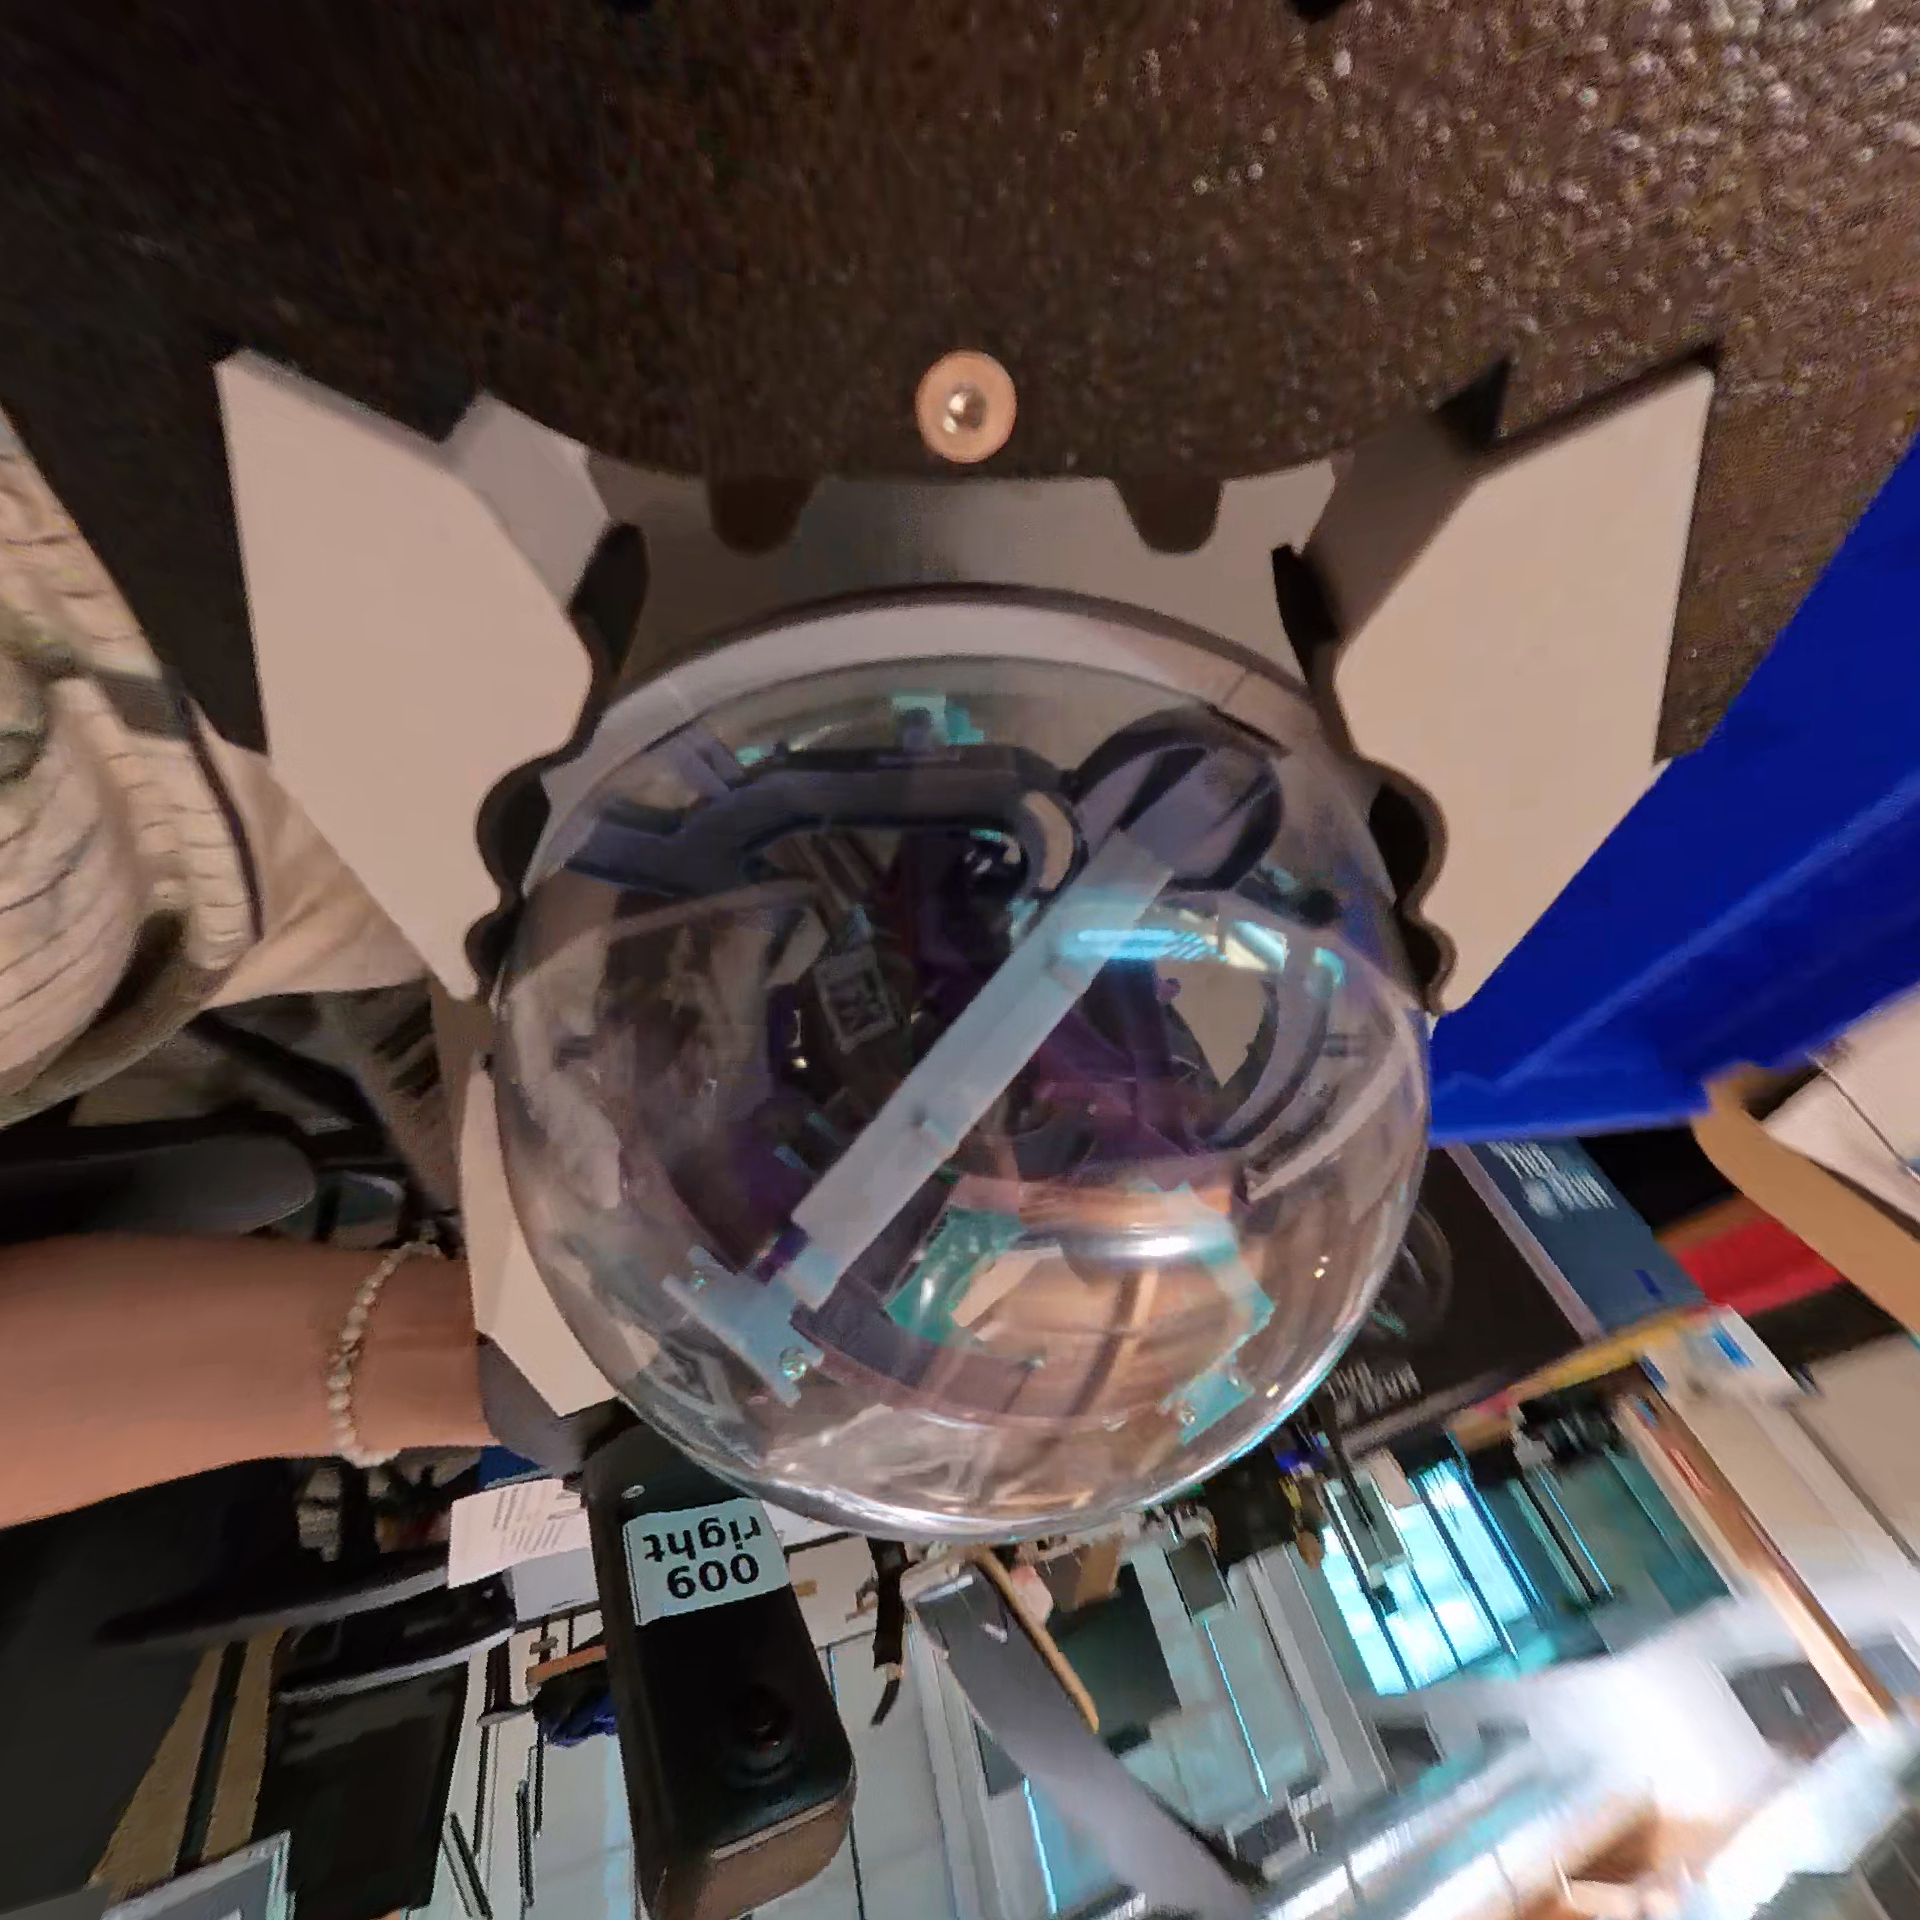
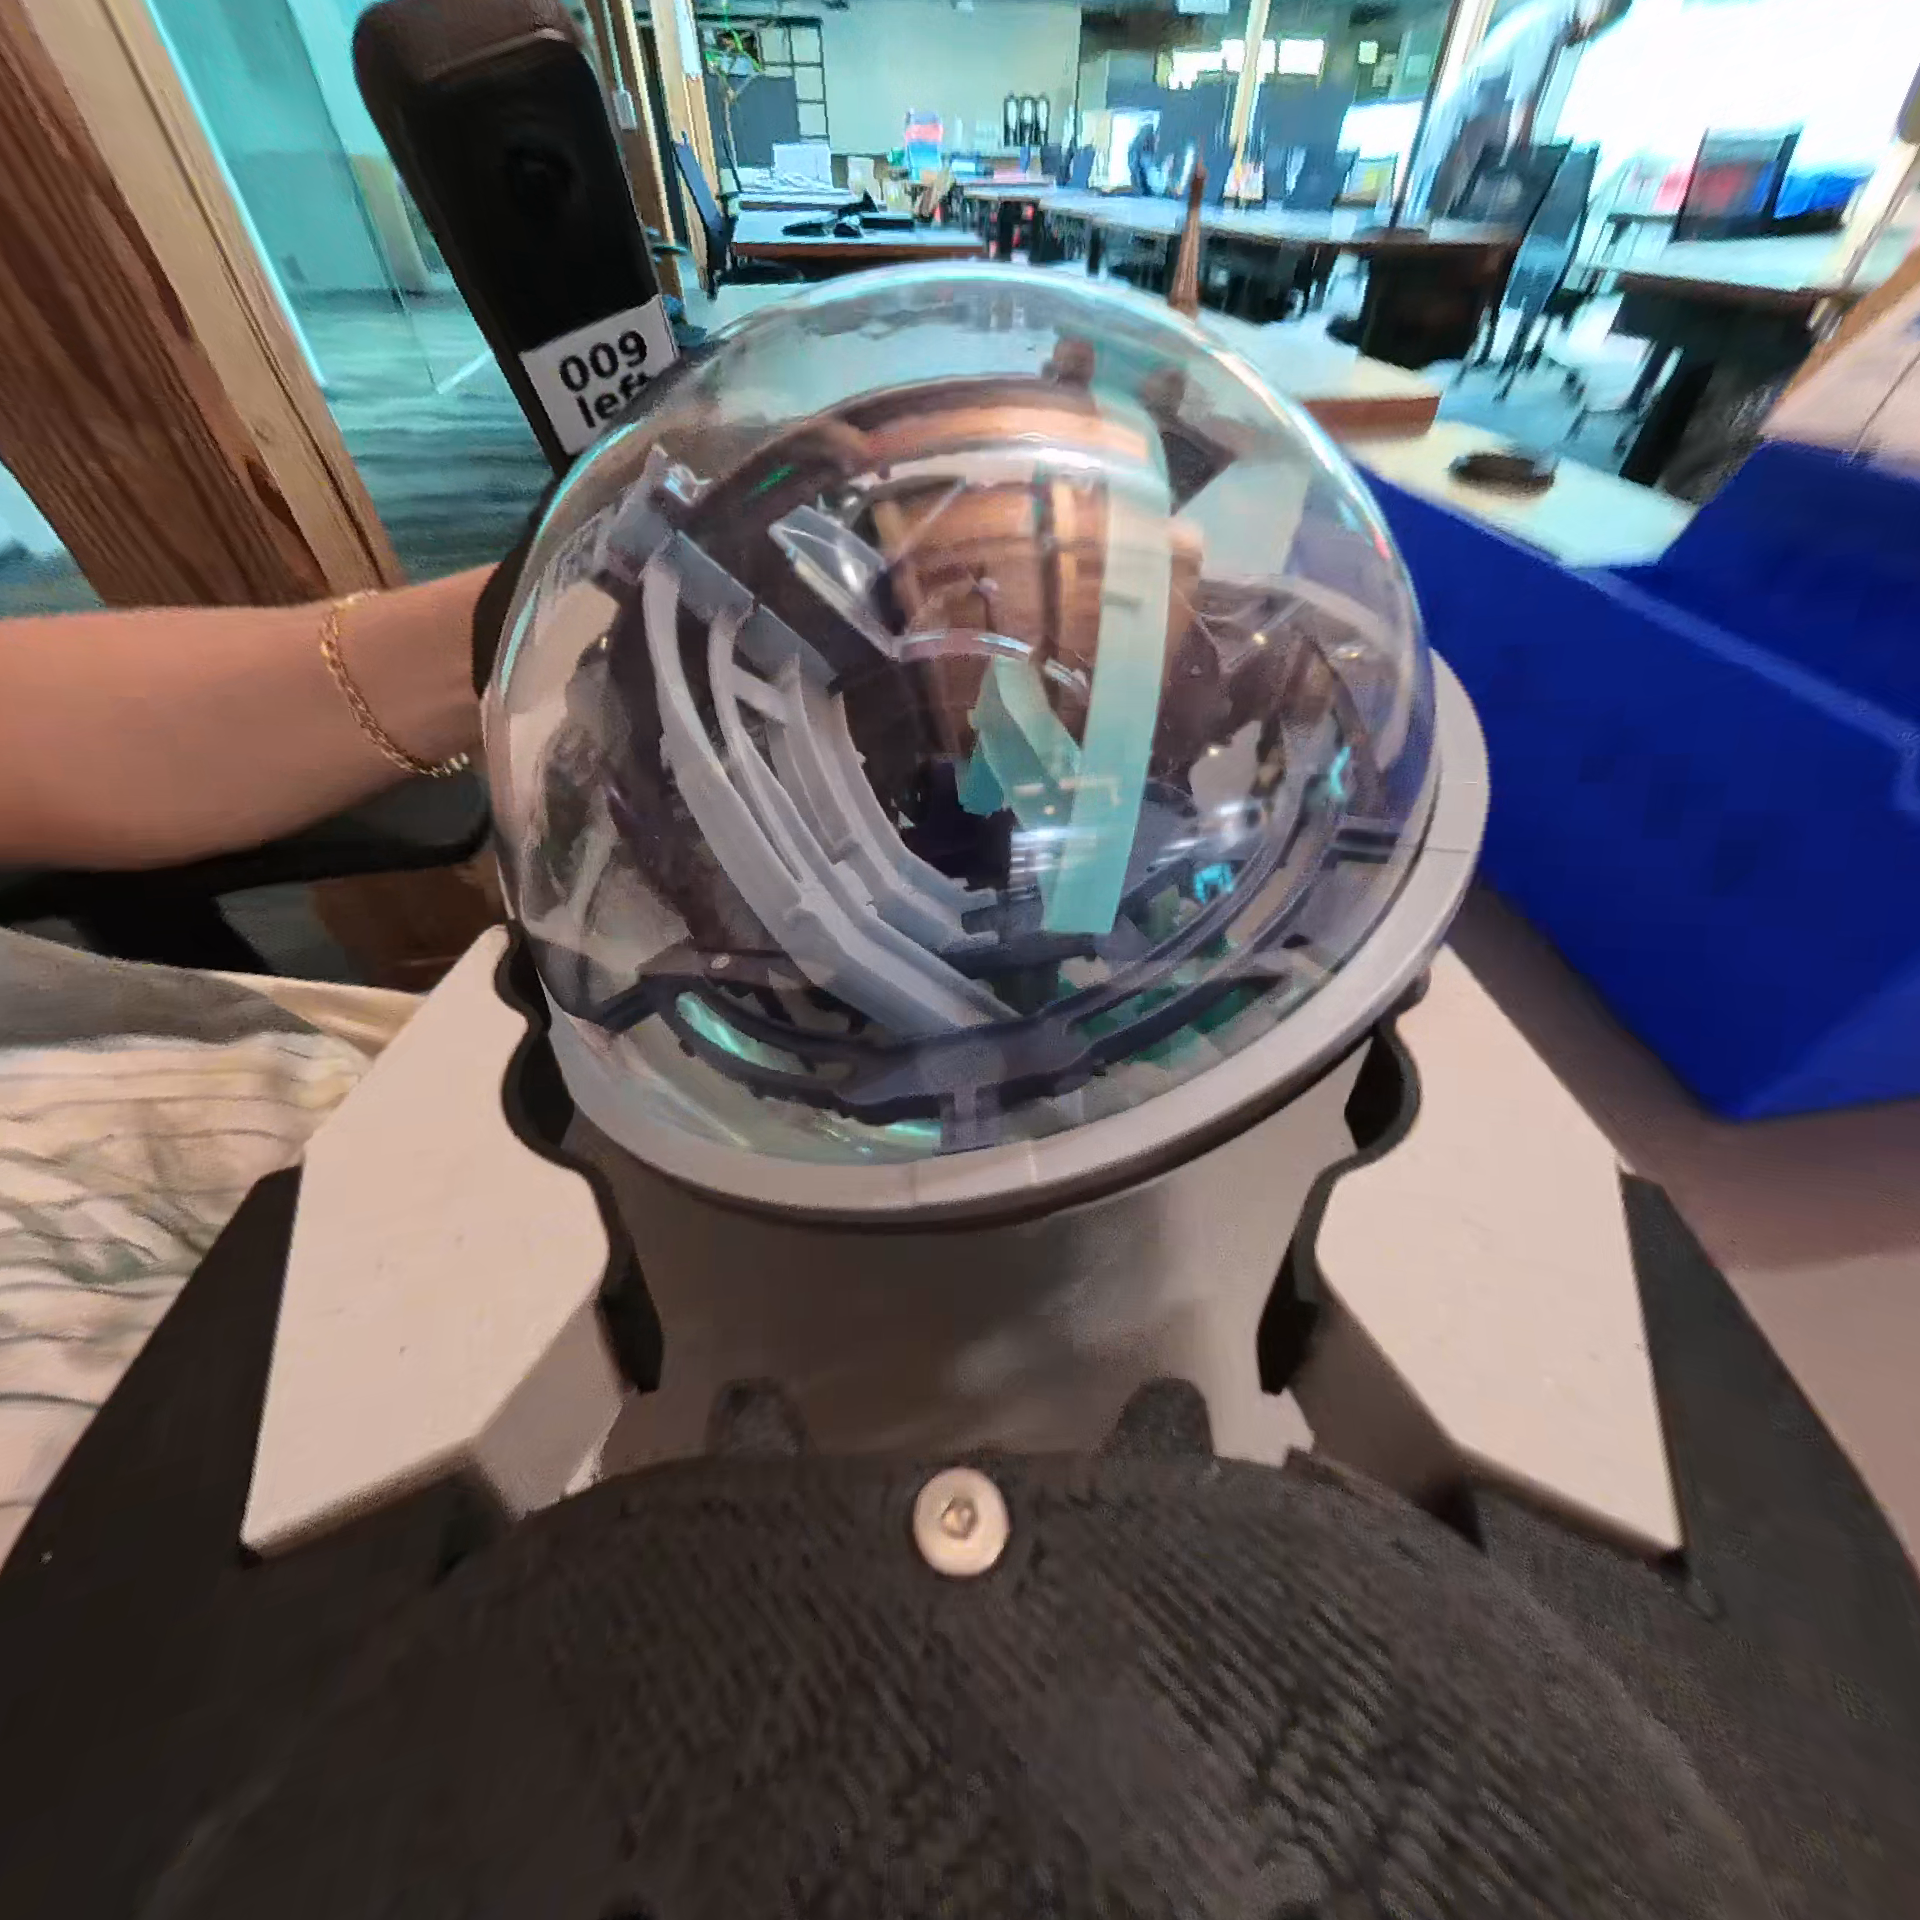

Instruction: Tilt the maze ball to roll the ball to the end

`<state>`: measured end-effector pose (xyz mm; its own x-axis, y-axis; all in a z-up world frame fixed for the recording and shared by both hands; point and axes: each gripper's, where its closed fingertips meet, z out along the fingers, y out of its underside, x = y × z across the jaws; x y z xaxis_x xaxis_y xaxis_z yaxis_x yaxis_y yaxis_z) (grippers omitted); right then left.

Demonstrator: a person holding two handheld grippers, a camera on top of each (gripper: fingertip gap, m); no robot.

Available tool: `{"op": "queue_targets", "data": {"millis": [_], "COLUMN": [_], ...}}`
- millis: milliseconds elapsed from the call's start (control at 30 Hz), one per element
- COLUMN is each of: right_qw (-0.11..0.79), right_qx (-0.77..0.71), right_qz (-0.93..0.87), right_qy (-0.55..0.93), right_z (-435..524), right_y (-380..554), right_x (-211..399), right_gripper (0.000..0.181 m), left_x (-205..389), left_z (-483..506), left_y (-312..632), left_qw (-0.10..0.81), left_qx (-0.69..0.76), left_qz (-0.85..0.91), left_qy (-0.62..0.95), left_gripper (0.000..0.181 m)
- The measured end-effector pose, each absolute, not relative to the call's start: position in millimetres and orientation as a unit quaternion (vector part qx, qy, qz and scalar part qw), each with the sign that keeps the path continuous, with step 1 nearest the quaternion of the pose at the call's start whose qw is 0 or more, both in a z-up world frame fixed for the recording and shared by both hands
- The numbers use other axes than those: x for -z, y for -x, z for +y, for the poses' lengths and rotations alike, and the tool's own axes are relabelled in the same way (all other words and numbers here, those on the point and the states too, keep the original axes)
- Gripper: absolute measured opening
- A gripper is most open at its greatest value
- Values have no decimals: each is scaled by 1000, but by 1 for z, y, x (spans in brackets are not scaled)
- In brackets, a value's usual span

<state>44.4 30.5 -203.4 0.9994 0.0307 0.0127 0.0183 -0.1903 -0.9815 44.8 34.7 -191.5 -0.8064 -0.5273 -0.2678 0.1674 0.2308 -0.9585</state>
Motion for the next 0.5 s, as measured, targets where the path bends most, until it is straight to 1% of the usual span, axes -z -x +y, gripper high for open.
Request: {"op": "queue_targets", "data": {"millis": [33, 200, 333, 500], "right_qw": [643, 712, 730, 761], "right_qx": [16, 84, 146, 163], "right_qz": [-35, -102, -175, -219], "right_qy": [765, 690, 645, 588], "right_z": [30, 25, 15, 2], "right_y": [-43, -30, -13, 10], "right_x": [199, 158, 128, 88], "right_gripper": [151, 154, 155, 157], "left_x": [187, 157, 130, 93], "left_z": [34, 24, 14, 0], "left_y": [-43, -31, -16, 5], "left_qw": [309, 413, 486, 523], "left_qx": [605, 589, 562, 561], "left_qz": [727, 694, 668, 637], "left_qy": [104, 21, -42, -78], "left_gripper": [158, 158, 158, 157]}}
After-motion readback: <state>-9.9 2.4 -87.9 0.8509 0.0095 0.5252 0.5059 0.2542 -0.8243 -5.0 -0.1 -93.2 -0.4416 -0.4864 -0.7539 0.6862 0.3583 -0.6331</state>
